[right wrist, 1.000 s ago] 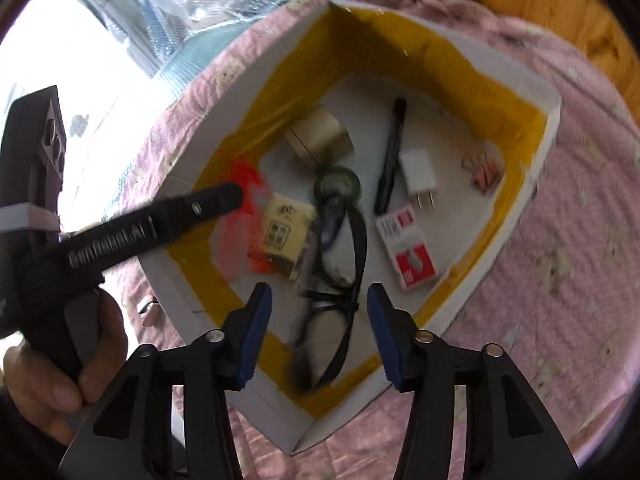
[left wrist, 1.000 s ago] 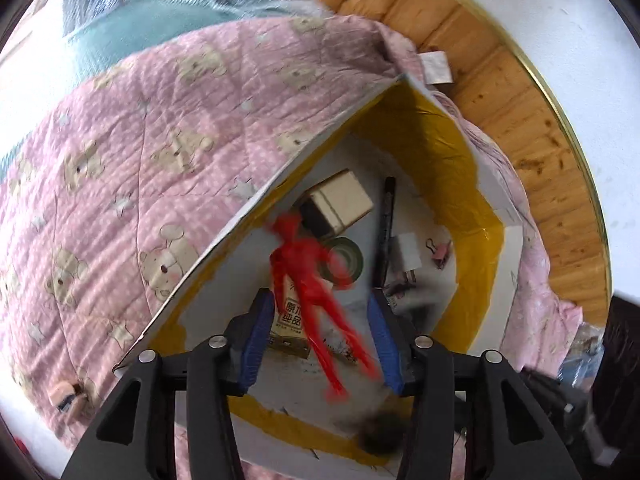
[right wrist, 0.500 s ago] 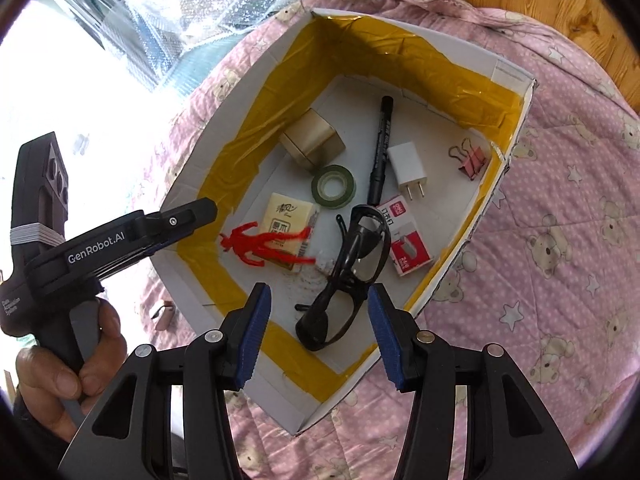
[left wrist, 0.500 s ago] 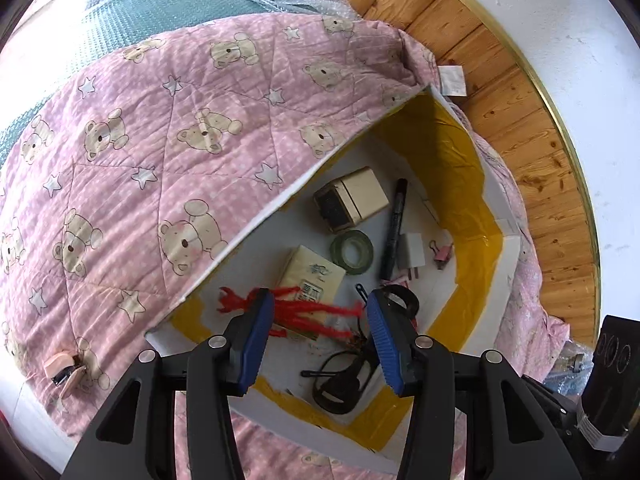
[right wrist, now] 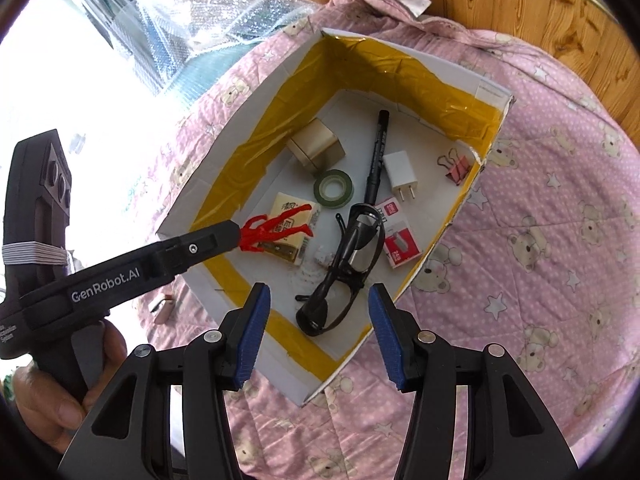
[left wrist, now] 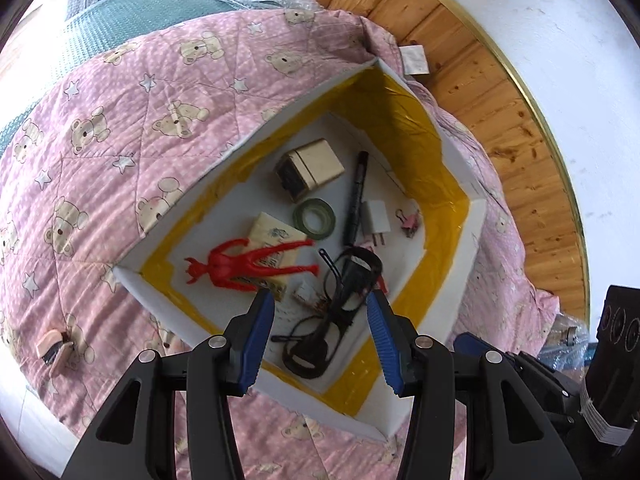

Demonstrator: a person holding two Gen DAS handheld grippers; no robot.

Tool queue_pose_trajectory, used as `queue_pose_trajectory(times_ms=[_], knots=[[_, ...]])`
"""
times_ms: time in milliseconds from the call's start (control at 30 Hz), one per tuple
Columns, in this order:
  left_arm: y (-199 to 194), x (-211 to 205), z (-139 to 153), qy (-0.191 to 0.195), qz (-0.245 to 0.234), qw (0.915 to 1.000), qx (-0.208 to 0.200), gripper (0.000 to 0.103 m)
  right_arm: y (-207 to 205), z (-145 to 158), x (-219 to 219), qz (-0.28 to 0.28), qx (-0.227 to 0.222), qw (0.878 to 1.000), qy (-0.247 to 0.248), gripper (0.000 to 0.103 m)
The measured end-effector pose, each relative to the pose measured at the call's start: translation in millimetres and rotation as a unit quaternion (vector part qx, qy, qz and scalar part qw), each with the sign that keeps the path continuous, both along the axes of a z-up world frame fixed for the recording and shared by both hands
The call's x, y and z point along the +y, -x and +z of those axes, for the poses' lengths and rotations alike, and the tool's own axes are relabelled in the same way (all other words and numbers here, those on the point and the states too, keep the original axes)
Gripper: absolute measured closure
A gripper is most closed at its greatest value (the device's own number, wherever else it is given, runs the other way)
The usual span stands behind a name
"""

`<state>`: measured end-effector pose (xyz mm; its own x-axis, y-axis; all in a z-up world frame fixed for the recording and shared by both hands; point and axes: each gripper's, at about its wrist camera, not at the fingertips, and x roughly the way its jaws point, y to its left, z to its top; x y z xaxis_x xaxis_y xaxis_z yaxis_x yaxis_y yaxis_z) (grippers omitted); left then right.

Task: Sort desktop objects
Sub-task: 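Lift both open tools away from the box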

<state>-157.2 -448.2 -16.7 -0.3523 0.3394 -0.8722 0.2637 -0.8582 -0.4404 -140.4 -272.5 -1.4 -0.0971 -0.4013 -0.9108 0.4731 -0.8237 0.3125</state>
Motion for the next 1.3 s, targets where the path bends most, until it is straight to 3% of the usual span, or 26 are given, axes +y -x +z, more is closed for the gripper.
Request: queue_pose_trajectory(times_ms=[533, 933, 1033, 1300], knots=[[-17, 12, 22, -0.010, -0.019, 0.9996, 0.020, 0.053, -20, 15, -7, 0.012, 0.025, 0.998, -0.054, 0.049], [-26, 19, 25, -0.006, -0.024, 0.9994, 0.022, 0.053, -24, 22, -1, 0.003, 0.028, 0.998, -0.055, 0.049], [-28, 19, 26, -0.005, -0.023, 0.9995, 0.023, 0.053, -24, 25, -3, 0.013, 0.027, 0.998, -0.052, 0.042], [-32, 17, 29, -0.003, -0.017, 0.9995, 0.028, 0.047, -28, 42, -13, 0.030, 0.089, 0.992, -0.087, 0.042]])
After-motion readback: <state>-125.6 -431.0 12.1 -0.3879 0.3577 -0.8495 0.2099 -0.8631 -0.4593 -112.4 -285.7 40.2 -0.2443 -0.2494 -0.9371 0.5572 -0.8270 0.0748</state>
